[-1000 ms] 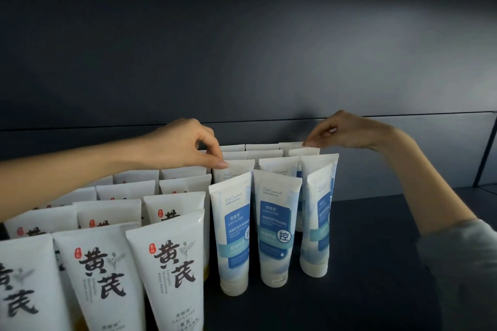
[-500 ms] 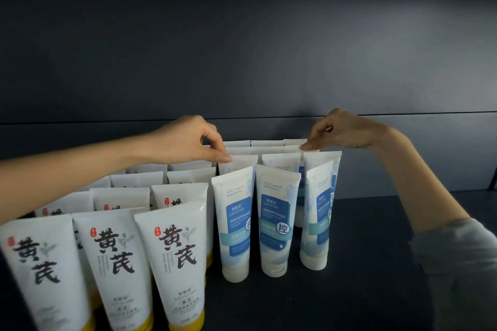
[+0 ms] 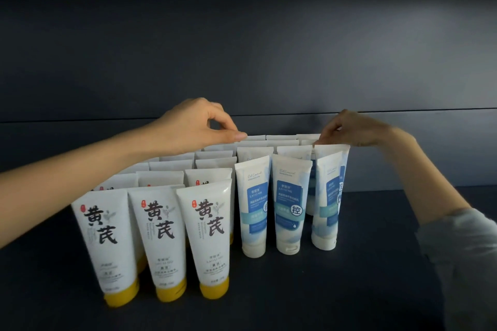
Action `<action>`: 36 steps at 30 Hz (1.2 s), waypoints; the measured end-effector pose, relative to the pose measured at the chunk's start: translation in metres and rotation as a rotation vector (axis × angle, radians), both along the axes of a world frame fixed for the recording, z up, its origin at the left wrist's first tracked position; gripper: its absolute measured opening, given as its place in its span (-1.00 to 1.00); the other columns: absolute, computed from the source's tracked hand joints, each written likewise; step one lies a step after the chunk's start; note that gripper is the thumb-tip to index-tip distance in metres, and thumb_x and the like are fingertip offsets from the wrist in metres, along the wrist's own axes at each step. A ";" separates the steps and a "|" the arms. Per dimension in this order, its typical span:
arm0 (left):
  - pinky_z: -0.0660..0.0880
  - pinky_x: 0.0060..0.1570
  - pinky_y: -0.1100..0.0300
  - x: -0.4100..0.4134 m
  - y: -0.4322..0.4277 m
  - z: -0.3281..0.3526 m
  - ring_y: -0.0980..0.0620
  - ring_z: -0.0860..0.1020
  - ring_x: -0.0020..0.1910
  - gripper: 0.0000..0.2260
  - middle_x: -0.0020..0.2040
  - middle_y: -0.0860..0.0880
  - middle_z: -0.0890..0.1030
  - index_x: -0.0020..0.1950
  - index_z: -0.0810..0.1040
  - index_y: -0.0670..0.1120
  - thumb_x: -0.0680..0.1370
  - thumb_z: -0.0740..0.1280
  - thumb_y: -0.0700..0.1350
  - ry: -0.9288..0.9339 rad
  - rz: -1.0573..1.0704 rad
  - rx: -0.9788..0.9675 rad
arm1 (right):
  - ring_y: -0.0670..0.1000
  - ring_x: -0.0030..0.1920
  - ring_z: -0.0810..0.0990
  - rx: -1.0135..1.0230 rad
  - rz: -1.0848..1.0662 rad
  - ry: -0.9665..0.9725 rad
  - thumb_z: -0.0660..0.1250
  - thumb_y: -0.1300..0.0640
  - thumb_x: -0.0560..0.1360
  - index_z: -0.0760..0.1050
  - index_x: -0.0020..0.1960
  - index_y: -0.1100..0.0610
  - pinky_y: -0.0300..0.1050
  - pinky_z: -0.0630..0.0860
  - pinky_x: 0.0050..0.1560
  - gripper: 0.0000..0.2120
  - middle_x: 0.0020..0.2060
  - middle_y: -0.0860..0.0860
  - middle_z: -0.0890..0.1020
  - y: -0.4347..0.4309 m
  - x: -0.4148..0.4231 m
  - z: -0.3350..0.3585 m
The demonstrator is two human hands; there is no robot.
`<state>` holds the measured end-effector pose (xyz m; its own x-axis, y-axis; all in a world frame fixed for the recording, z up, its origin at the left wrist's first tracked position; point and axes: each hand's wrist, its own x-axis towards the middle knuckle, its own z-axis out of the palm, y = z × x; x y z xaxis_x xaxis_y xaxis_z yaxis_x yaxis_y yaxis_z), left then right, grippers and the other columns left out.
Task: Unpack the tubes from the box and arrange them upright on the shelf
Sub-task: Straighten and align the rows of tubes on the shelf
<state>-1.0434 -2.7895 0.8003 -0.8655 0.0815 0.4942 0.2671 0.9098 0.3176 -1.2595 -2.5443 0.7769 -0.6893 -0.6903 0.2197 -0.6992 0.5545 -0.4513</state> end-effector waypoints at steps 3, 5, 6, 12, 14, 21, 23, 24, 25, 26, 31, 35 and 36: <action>0.27 -0.31 0.26 0.006 0.000 0.000 0.39 0.44 -0.40 -0.63 -0.17 0.12 0.59 -0.19 0.67 0.11 0.27 0.28 0.33 -0.002 0.021 -0.006 | -0.18 -0.26 0.56 -0.093 -0.027 -0.001 0.46 -0.09 0.36 0.65 -0.27 -0.06 -0.34 0.43 -0.27 -0.88 -0.35 -0.19 0.66 0.007 0.011 0.000; 0.28 -0.29 0.23 0.008 0.002 0.001 0.41 0.44 -0.38 -0.63 -0.15 0.14 0.60 -0.19 0.67 0.11 0.28 0.28 0.34 -0.025 0.021 -0.014 | -0.19 -0.29 0.48 -0.307 -0.088 0.012 0.45 -0.18 0.32 0.63 -0.27 -0.09 -0.32 0.39 -0.30 -0.83 -0.35 -0.13 0.63 0.016 0.023 0.006; 0.28 -0.28 0.23 0.009 0.004 0.001 0.42 0.44 -0.37 -0.63 -0.15 0.15 0.60 -0.18 0.68 0.10 0.29 0.29 0.33 -0.039 0.019 -0.025 | -0.15 -0.24 0.46 -0.415 -0.107 0.037 0.44 -0.19 0.32 0.64 -0.25 -0.06 -0.26 0.39 -0.24 -0.79 -0.30 -0.02 0.63 0.020 0.029 0.009; 0.50 -0.07 0.13 0.006 0.020 0.002 0.23 0.56 -0.11 -0.76 -0.18 0.21 0.64 -0.24 0.66 0.16 0.35 0.38 0.30 -0.168 0.048 -0.109 | -0.15 -0.16 0.58 -0.209 -0.012 0.099 0.35 -0.24 0.38 0.68 -0.13 0.00 -0.34 0.46 -0.11 -0.67 -0.20 -0.09 0.68 0.011 0.103 0.015; 0.46 -0.15 0.16 0.005 0.025 0.001 0.20 0.55 -0.12 -0.74 -0.20 0.24 0.63 -0.27 0.66 0.17 0.32 0.37 0.33 -0.220 0.071 -0.139 | -0.09 -0.13 0.58 -0.042 -0.006 0.130 0.35 -0.23 0.39 0.68 -0.08 0.01 -0.28 0.45 -0.10 -0.66 -0.18 -0.09 0.66 0.005 0.119 0.006; 0.30 -0.35 0.25 0.002 0.032 -0.006 0.19 0.54 -0.17 -0.82 -0.17 0.21 0.64 -0.38 0.56 0.18 0.38 0.45 0.18 -0.206 0.168 -0.254 | -0.08 -0.07 0.51 0.051 -0.011 0.193 0.43 -0.11 0.42 0.64 0.02 0.07 -0.24 0.35 -0.07 -0.71 -0.10 -0.08 0.59 -0.004 0.124 -0.005; 0.31 -0.33 0.24 0.000 0.032 -0.005 0.18 0.55 -0.16 -0.82 -0.17 0.20 0.64 -0.38 0.56 0.17 0.38 0.46 0.16 -0.204 0.173 -0.251 | -0.09 -0.06 0.52 0.042 0.021 0.189 0.43 -0.08 0.42 0.65 -0.02 0.05 -0.23 0.37 -0.06 -0.76 -0.11 -0.09 0.61 -0.004 0.119 -0.004; 0.31 -0.32 0.24 0.000 0.032 -0.005 0.18 0.54 -0.17 -0.82 -0.17 0.20 0.64 -0.38 0.56 0.17 0.38 0.46 0.16 -0.206 0.174 -0.247 | -0.10 -0.05 0.54 0.030 0.038 0.179 0.43 -0.07 0.43 0.65 -0.04 0.04 -0.23 0.39 -0.04 -0.79 -0.11 -0.10 0.62 -0.004 0.117 -0.003; 0.30 -0.33 0.23 0.000 0.032 -0.005 0.21 0.53 -0.20 -0.81 -0.18 0.21 0.63 -0.39 0.56 0.17 0.38 0.46 0.15 -0.206 0.176 -0.242 | -0.11 -0.04 0.55 0.008 0.054 0.160 0.43 -0.05 0.44 0.65 -0.07 0.03 -0.25 0.41 -0.02 -0.83 -0.12 -0.12 0.63 -0.004 0.114 -0.003; 0.29 -0.35 0.24 -0.001 0.032 -0.006 0.23 0.51 -0.23 -0.81 -0.19 0.21 0.62 -0.39 0.55 0.17 0.38 0.46 0.15 -0.203 0.176 -0.236 | -0.14 -0.05 0.56 -0.019 0.071 0.138 0.43 -0.03 0.44 0.65 -0.10 0.02 -0.28 0.41 -0.03 -0.87 -0.15 -0.15 0.64 -0.004 0.111 -0.001; 0.29 -0.32 0.22 -0.006 0.030 -0.008 0.21 0.48 -0.19 -0.83 -0.15 0.19 0.60 -0.37 0.56 0.18 0.39 0.47 0.14 -0.193 0.156 -0.211 | -0.30 -0.23 0.52 -0.067 0.162 0.074 0.44 0.04 0.44 0.63 -0.23 -0.04 -0.46 0.40 -0.19 -0.92 -0.29 -0.25 0.64 -0.005 0.098 0.004; 0.31 -0.28 0.19 -0.009 0.026 -0.012 0.21 0.49 -0.17 -0.84 -0.15 0.19 0.60 -0.36 0.56 0.18 0.38 0.47 0.14 -0.178 0.156 -0.180 | -0.28 -0.22 0.53 -0.045 0.212 0.063 0.42 0.04 0.45 0.64 -0.23 -0.04 -0.51 0.40 -0.20 -0.91 -0.29 -0.24 0.65 -0.006 0.092 0.006; 0.29 -0.30 0.20 -0.009 0.024 -0.012 0.23 0.48 -0.19 -0.84 -0.16 0.20 0.60 -0.36 0.56 0.18 0.38 0.47 0.14 -0.177 0.157 -0.176 | -0.26 -0.23 0.51 -0.044 0.217 0.060 0.42 0.03 0.45 0.65 -0.23 -0.03 -0.51 0.40 -0.21 -0.91 -0.28 -0.22 0.66 -0.005 0.090 0.006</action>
